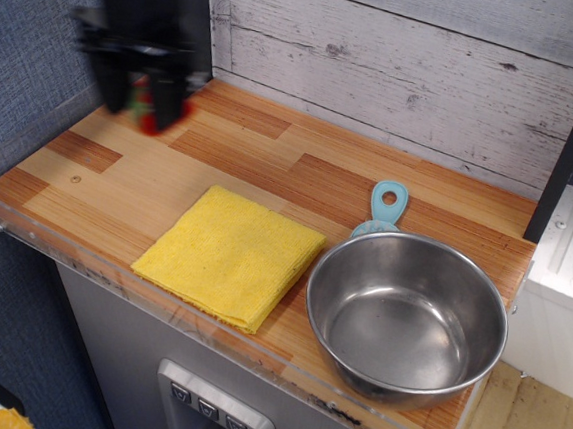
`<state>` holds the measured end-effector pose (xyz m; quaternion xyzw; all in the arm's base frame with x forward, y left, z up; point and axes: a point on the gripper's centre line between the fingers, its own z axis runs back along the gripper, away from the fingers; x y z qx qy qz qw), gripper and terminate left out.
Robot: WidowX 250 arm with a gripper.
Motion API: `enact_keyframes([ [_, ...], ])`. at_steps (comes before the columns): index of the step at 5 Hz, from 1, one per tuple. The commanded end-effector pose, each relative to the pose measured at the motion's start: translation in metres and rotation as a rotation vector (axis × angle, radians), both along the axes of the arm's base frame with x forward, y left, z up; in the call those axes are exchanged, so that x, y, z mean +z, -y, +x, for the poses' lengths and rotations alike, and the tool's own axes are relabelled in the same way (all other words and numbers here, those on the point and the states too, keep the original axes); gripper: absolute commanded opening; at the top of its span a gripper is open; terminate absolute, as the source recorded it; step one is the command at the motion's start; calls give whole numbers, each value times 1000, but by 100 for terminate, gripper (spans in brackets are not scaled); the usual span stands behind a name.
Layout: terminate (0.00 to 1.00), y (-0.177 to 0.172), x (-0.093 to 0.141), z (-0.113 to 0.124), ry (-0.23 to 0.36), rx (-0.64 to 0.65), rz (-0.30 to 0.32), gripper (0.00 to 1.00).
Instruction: Move the red pepper over the lower left corner of table.
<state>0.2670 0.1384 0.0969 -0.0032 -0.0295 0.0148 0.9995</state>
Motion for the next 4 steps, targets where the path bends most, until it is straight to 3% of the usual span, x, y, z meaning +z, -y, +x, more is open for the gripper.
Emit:
enact_keyframes([
  [1,0,-27,11,-38,13,1,33,0],
  [4,0,-47,-22,-48,-27,116,136,0],
])
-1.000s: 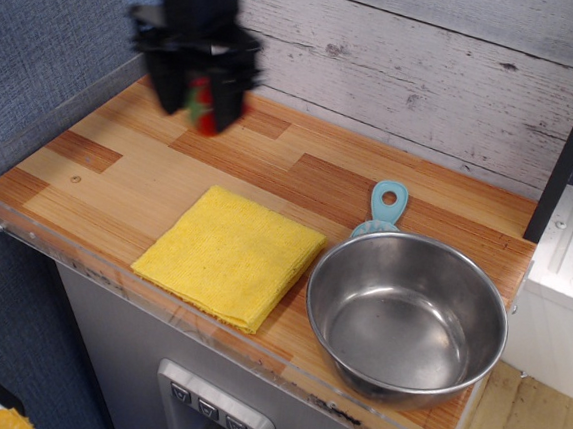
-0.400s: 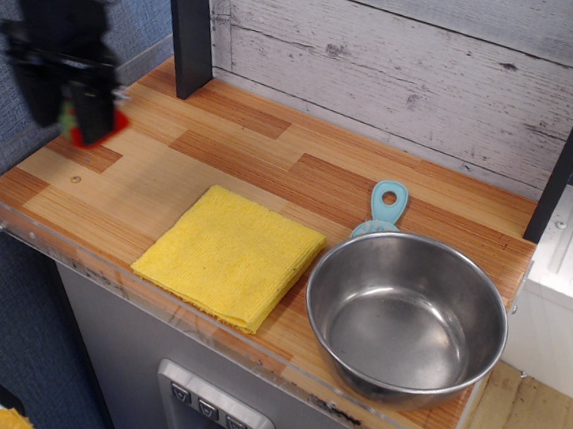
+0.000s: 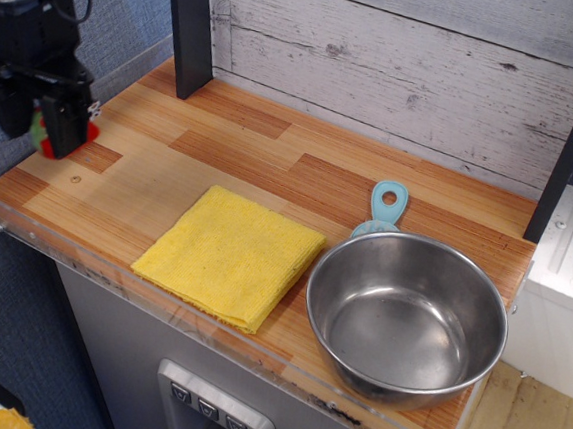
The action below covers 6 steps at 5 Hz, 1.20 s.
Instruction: Move the red pepper over the lower left corner of table.
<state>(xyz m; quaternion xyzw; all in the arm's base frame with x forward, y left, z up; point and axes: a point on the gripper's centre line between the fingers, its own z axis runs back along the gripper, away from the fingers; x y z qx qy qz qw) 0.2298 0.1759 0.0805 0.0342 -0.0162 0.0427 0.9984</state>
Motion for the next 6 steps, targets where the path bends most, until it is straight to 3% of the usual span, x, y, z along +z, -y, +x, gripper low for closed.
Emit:
enact_keyframes([
  [1,0,-16,-13,-8,-11,96,69,0],
  [3,0,-24,-28,-7,-55,142,38,0],
  [4,0,-24,-27,-8,-50,157,28,100],
  [5,0,-22,-20,-8,-33,160,32,100],
  [6,0,-15,11,-4,33,127,39,100],
])
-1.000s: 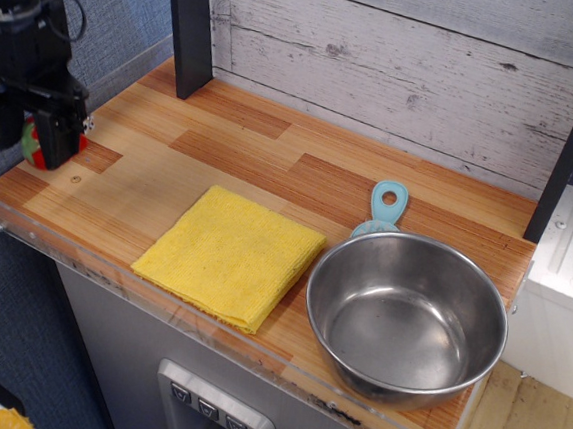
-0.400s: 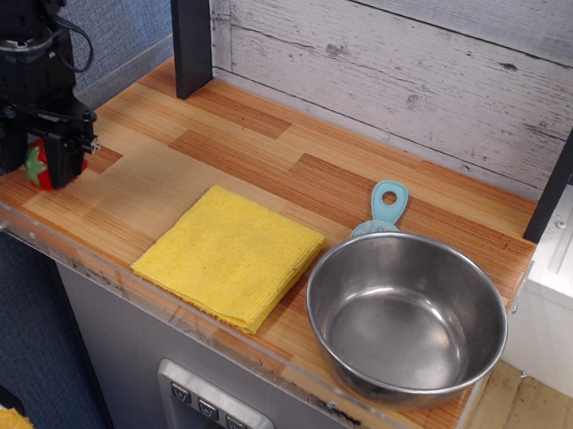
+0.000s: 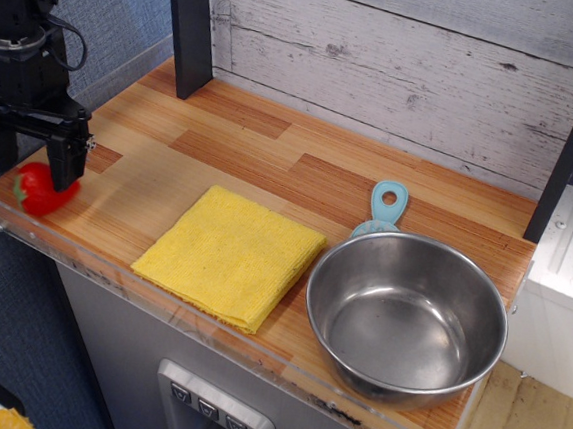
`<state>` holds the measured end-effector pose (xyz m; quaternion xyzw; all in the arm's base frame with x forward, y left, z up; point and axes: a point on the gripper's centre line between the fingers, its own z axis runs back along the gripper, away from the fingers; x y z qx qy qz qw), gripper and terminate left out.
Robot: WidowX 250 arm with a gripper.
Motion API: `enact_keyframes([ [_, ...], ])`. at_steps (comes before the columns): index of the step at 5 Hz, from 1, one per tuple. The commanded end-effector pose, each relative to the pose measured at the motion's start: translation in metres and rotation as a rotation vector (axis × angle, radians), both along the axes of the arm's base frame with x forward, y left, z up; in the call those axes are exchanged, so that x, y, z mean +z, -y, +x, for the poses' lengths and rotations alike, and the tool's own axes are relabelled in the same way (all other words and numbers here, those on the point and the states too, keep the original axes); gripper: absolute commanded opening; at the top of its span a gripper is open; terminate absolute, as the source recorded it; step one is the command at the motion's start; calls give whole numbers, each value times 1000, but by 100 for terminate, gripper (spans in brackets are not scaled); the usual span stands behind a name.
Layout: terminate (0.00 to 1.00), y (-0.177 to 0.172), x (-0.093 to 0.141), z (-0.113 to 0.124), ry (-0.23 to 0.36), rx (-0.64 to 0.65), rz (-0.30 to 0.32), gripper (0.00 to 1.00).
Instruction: Move the red pepper over the lower left corner of table.
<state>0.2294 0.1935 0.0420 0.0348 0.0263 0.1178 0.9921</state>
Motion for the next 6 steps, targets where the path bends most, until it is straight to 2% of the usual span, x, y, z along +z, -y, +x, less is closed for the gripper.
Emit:
enact_keyframes([
  [1,0,17,99,8,212,-58,98,100],
  [2,0,31,126,19,257,-81,100,100],
  [3,0,51,123,32,262,-165,-14,100],
  [4,0,67,111,39,252,-226,-98,100],
  [5,0,79,103,42,253,-254,-138,100],
  [6,100,85,104,42,242,-290,-153,100],
])
